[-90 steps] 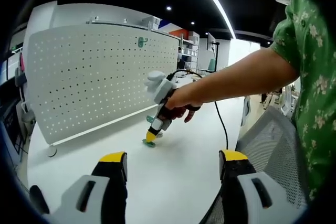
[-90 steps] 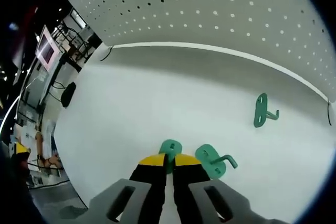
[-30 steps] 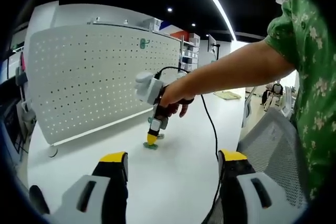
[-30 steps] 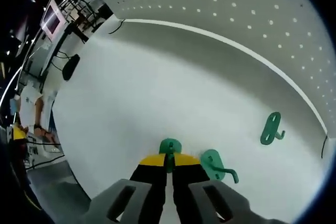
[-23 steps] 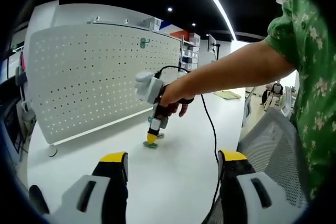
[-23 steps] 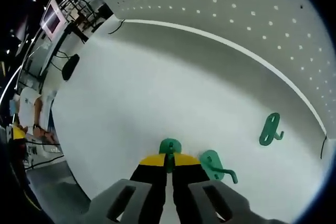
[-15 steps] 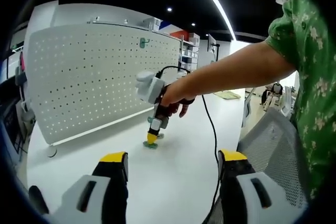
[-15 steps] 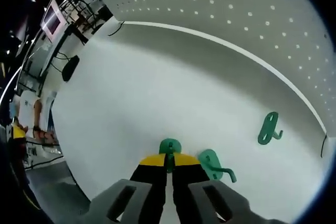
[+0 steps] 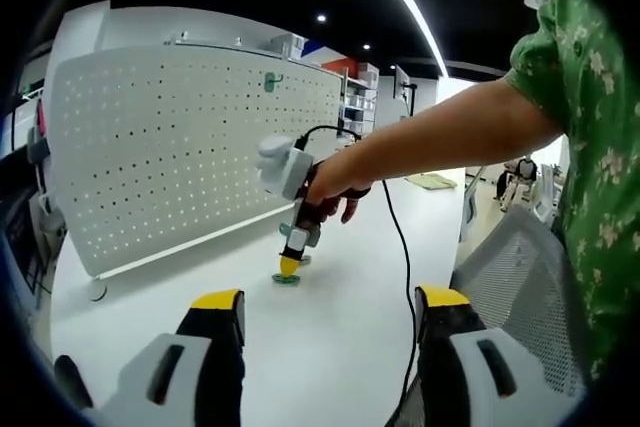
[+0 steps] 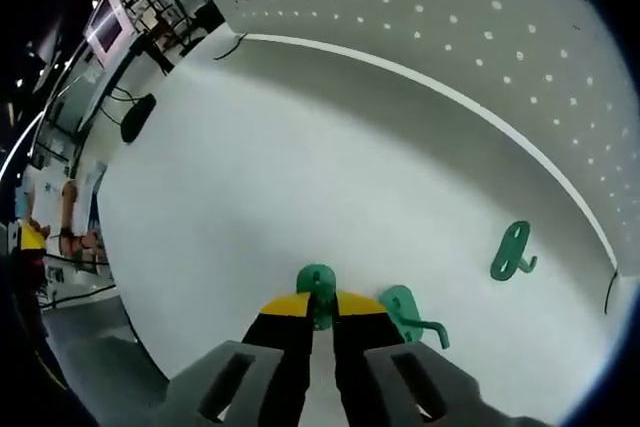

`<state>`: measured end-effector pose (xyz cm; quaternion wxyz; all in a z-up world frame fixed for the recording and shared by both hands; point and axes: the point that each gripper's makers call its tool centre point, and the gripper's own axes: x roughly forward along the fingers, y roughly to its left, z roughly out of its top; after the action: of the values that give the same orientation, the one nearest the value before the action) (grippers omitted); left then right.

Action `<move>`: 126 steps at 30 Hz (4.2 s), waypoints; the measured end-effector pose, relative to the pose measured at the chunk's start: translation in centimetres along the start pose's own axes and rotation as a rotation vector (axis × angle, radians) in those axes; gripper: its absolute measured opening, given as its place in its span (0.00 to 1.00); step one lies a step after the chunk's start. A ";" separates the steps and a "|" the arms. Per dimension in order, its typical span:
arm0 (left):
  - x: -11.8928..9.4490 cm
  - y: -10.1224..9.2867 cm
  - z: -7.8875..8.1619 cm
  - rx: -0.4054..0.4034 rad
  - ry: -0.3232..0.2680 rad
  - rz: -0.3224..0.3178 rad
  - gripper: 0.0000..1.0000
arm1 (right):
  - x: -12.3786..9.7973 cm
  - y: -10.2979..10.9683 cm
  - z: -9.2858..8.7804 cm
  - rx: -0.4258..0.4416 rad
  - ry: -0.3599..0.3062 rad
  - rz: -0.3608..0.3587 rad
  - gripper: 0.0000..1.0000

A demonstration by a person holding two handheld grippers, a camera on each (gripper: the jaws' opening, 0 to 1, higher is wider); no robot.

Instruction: Insert the hook assembly into the mounting plate slot until the hook locks in place.

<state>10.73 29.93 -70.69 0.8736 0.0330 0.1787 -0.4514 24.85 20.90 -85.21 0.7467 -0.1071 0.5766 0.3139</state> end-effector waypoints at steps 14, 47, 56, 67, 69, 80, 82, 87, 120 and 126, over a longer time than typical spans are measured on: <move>-0.1 0.0 0.1 -0.004 -0.003 -0.001 0.71 | 0.1 0.0 -0.1 0.011 0.004 0.022 0.01; 0.1 -0.5 0.7 0.019 -0.007 -0.009 0.71 | -3.8 0.1 2.5 0.063 -0.250 -0.003 0.01; 0.1 -0.7 1.1 0.035 -0.006 -0.014 0.71 | -5.6 0.7 3.6 0.078 -0.342 -0.010 0.01; 0.0 -1.2 1.8 0.060 -0.008 -0.018 0.71 | -7.9 0.9 4.1 0.103 -0.438 -0.022 0.01; -0.1 -1.3 1.9 0.065 -0.009 -0.019 0.71 | -8.4 1.0 4.3 0.102 -0.457 -0.025 0.01; -0.3 -2.0 2.5 0.092 -0.010 -0.026 0.71 | -11.6 1.7 5.1 0.112 -0.571 -0.042 0.01; -0.3 -2.1 2.6 0.096 -0.011 -0.027 0.71 | -12.0 1.8 5.0 0.109 -0.584 -0.051 0.01; -0.3 -2.5 2.6 0.099 -0.010 -0.033 0.70 | -12.8 1.8 4.9 0.118 -0.625 -0.066 0.01; -0.6 -2.8 2.8 0.108 -0.026 -0.040 0.70 | -25.0 0.8 10.5 0.075 -1.019 -0.254 0.01; -0.6 -2.6 3.0 0.100 -0.039 -0.037 0.70 | -27.3 0.4 11.6 0.051 -1.098 -0.317 0.01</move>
<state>9.20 28.20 -67.44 0.8656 0.0644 0.1394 -0.4765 30.10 17.84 -56.18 0.9771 0.0046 0.0882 0.1936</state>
